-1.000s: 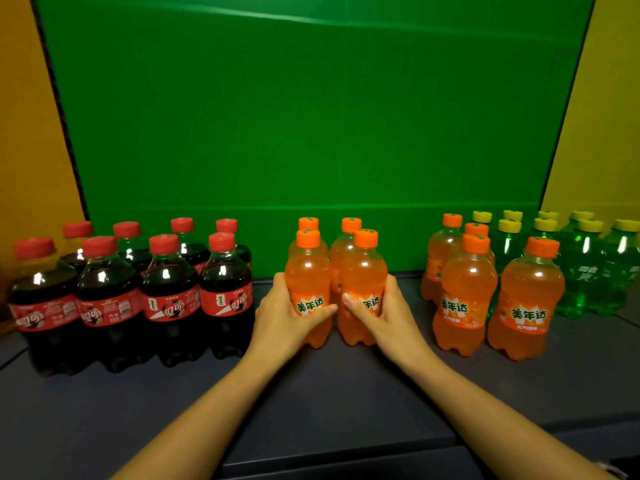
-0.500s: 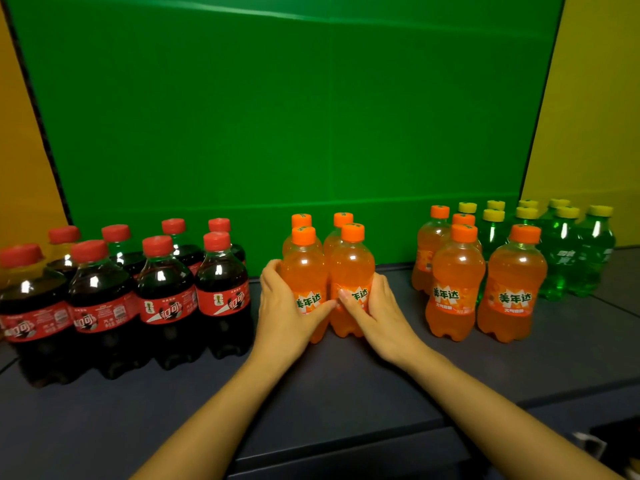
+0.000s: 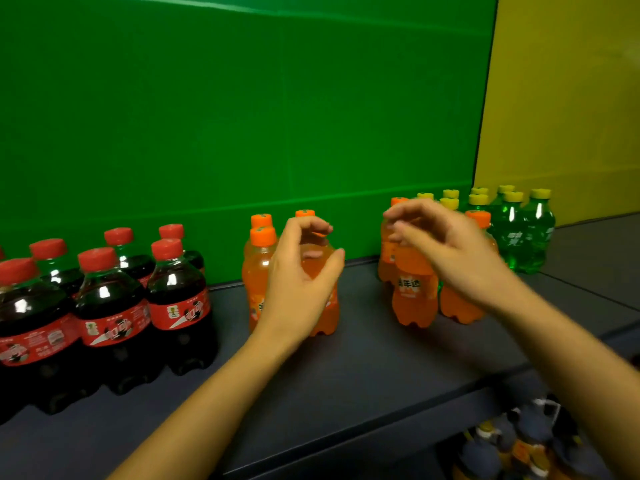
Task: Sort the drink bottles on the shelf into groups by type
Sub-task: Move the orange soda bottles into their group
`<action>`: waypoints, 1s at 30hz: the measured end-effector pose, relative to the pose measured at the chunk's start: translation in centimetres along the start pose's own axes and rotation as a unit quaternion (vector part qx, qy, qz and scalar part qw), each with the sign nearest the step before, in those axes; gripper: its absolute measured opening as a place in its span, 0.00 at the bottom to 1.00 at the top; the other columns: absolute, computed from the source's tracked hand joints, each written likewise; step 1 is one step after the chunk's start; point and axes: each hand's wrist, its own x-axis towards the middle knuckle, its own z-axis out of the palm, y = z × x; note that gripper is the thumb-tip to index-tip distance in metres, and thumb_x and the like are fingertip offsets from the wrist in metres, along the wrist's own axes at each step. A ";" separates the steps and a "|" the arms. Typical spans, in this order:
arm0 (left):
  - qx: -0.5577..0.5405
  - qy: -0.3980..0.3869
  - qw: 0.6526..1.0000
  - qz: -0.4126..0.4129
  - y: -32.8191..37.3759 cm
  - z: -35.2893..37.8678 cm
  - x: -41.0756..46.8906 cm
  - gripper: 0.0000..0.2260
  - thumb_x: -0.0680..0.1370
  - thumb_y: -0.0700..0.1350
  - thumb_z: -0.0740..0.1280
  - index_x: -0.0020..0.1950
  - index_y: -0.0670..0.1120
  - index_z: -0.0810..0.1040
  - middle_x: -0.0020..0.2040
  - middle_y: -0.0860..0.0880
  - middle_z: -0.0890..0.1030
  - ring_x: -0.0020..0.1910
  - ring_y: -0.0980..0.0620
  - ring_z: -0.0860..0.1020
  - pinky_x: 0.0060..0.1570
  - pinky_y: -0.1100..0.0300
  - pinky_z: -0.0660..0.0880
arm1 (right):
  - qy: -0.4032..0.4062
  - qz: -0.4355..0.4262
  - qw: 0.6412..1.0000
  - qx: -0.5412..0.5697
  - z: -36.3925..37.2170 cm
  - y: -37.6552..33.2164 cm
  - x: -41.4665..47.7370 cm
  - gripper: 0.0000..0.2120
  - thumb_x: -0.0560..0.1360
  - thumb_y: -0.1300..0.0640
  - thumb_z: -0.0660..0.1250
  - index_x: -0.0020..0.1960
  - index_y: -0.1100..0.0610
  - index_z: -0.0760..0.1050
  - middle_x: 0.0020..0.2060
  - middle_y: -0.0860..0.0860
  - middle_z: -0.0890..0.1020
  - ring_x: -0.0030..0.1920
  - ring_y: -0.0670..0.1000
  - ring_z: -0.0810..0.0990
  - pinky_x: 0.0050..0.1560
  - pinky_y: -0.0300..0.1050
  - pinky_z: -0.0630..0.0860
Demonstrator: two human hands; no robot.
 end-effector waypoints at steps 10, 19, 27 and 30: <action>-0.065 -0.047 0.975 -0.207 -0.8 9.1 9.2 0.08 0.75 0.35 0.65 0.49 0.46 0.70 0.49 0.48 0.75 0.50 0.53 0.73 0.59 0.54 0.70 | -0.152 0.129 0.965 -0.173 -9.7 4.4 8.1 0.10 0.78 0.59 0.60 0.59 0.56 0.73 0.50 0.50 0.78 0.48 0.49 0.78 0.50 0.40 0.74; 0.053 -0.121 0.925 -0.355 -6.5 13.7 14.3 0.27 0.73 0.33 0.67 0.70 0.40 0.63 0.69 0.40 0.69 0.66 0.44 0.69 0.67 0.52 0.66 | -0.421 0.156 0.864 -0.226 -9.8 7.9 11.9 0.21 0.74 0.55 0.67 0.65 0.57 0.68 0.59 0.53 0.76 0.59 0.52 0.77 0.58 0.47 0.74; 0.063 -0.292 0.881 -0.368 -6.8 14.1 15.7 0.11 0.73 0.29 0.64 0.50 0.43 0.74 0.46 0.45 0.78 0.46 0.50 0.76 0.53 0.53 0.75 | -0.473 0.088 0.812 -0.330 -8.4 8.7 13.1 0.28 0.65 0.47 0.75 0.60 0.56 0.71 0.55 0.52 0.79 0.54 0.53 0.78 0.59 0.51 0.75; 0.092 -0.332 0.867 -0.360 -6.5 13.8 16.2 0.13 0.72 0.29 0.66 0.51 0.43 0.73 0.49 0.45 0.78 0.51 0.48 0.76 0.60 0.48 0.72 | -0.472 0.069 0.798 -0.369 -7.9 8.8 13.3 0.30 0.63 0.45 0.76 0.60 0.53 0.70 0.53 0.50 0.77 0.53 0.53 0.76 0.58 0.51 0.74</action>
